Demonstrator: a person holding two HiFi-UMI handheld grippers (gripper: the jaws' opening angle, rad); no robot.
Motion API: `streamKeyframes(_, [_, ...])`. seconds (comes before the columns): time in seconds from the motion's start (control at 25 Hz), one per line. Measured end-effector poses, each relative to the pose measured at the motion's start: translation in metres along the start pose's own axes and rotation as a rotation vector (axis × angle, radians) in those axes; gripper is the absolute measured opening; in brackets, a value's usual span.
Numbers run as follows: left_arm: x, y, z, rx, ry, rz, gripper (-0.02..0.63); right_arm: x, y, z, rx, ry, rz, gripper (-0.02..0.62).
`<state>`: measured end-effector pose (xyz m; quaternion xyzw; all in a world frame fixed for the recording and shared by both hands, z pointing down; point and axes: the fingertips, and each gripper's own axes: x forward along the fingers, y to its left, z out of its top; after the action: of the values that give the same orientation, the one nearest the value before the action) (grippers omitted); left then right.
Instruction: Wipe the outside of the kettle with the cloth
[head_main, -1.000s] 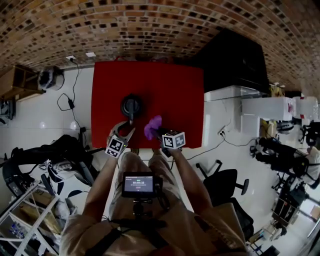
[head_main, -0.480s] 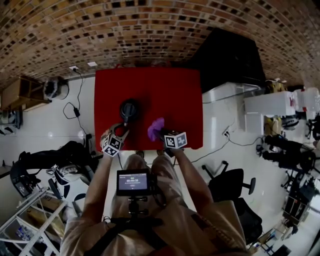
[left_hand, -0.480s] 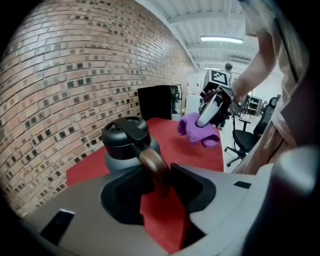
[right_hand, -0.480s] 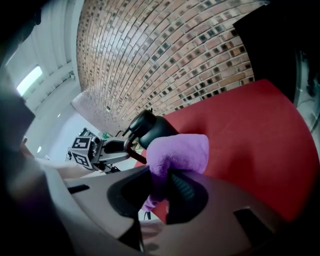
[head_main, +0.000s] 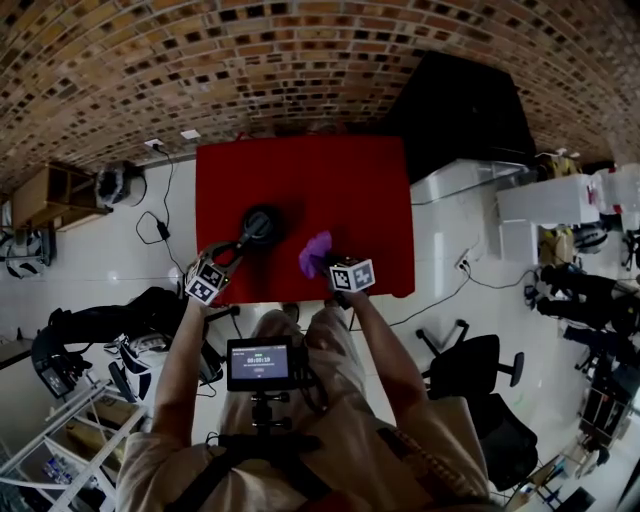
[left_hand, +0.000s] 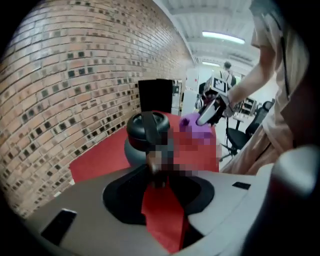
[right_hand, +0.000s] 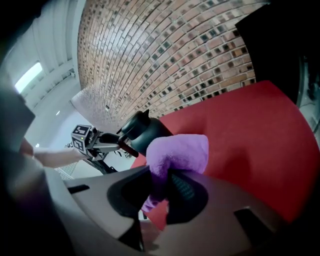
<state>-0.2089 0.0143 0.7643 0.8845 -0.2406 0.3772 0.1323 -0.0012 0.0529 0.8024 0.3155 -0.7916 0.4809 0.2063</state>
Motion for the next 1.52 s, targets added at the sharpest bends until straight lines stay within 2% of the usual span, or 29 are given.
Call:
streamKeyframes(0.08, [-0.012, 0.002, 0.016, -0.096, -0.123, -0.030, 0.130, 0.001, -0.009, 0.008, -0.011, -0.023, -0.024, 0.083])
streamKeyframes(0.16, [-0.020, 0.004, 0.024, -0.130, -0.177, -0.054, 0.132, 0.002, -0.013, 0.025, -0.029, -0.049, -0.030, 0.083])
streamKeyframes(0.32, [-0.010, -0.004, 0.023, -0.114, -0.126, -0.073, 0.140, 0.007, -0.014, 0.074, -0.107, -0.140, -0.045, 0.083])
streamKeyframes(0.4, [-0.002, -0.004, 0.020, -0.108, -0.085, -0.044, 0.140, 0.012, -0.009, 0.107, -0.146, -0.191, -0.064, 0.083])
streamKeyframes(0.48, [0.006, -0.001, 0.017, -0.081, -0.037, 0.005, 0.136, 0.030, 0.002, 0.126, -0.148, -0.203, -0.023, 0.083])
streamKeyframes(0.56, [0.009, 0.001, 0.016, -0.070, -0.008, 0.038, 0.115, 0.058, 0.008, 0.121, -0.133, -0.158, 0.028, 0.083])
streamKeyframes(0.64, [0.009, 0.001, 0.018, -0.072, -0.001, 0.040, 0.115, 0.085, 0.000, 0.110, -0.073, -0.136, 0.036, 0.082])
streamKeyframes(0.72, [0.009, 0.001, 0.018, -0.075, -0.001, 0.033, 0.115, 0.107, -0.023, 0.092, 0.027, -0.110, 0.006, 0.078])
streamKeyframes(0.8, [0.010, 0.001, 0.018, -0.084, 0.000, 0.027, 0.115, 0.132, -0.052, 0.069, 0.069, -0.043, -0.051, 0.078])
streamKeyframes(0.92, [0.012, 0.000, 0.019, -0.099, 0.005, 0.018, 0.115, 0.160, -0.080, 0.034, 0.018, 0.106, -0.134, 0.078])
streamKeyframes(1.0, [0.012, 0.002, 0.018, -0.104, 0.009, 0.016, 0.115, 0.161, -0.083, 0.028, -0.033, 0.158, -0.155, 0.079])
streamKeyframes(1.04, [0.012, 0.002, 0.017, -0.107, 0.012, 0.015, 0.115, 0.154, -0.081, 0.033, -0.052, 0.144, -0.163, 0.080])
streamKeyframes(1.12, [0.013, 0.003, 0.012, -0.117, 0.023, 0.009, 0.115, 0.125, -0.072, 0.052, -0.046, 0.027, -0.160, 0.081])
streamKeyframes(1.2, [0.013, 0.002, 0.011, -0.122, 0.024, -0.003, 0.115, 0.081, -0.040, 0.080, -0.025, -0.142, -0.094, 0.081])
streamKeyframes(1.24, [0.013, 0.002, 0.014, -0.122, 0.017, -0.010, 0.115, 0.062, -0.016, 0.091, -0.046, -0.204, -0.047, 0.080])
streamKeyframes(1.32, [0.012, 0.003, 0.017, -0.122, 0.007, -0.014, 0.115, 0.050, 0.026, 0.099, -0.112, -0.267, 0.021, 0.080])
streamKeyframes(1.36, [0.012, 0.004, 0.017, -0.123, 0.005, -0.013, 0.115, 0.057, 0.037, 0.097, -0.114, -0.284, 0.037, 0.080])
streamKeyframes(1.44, [0.012, 0.004, 0.016, -0.133, 0.003, -0.011, 0.115, 0.069, 0.040, 0.093, -0.041, -0.349, 0.030, 0.080])
streamKeyframes(1.52, [0.013, 0.001, 0.016, -0.145, 0.001, -0.012, 0.117, 0.072, 0.024, 0.093, 0.053, -0.422, -0.023, 0.080])
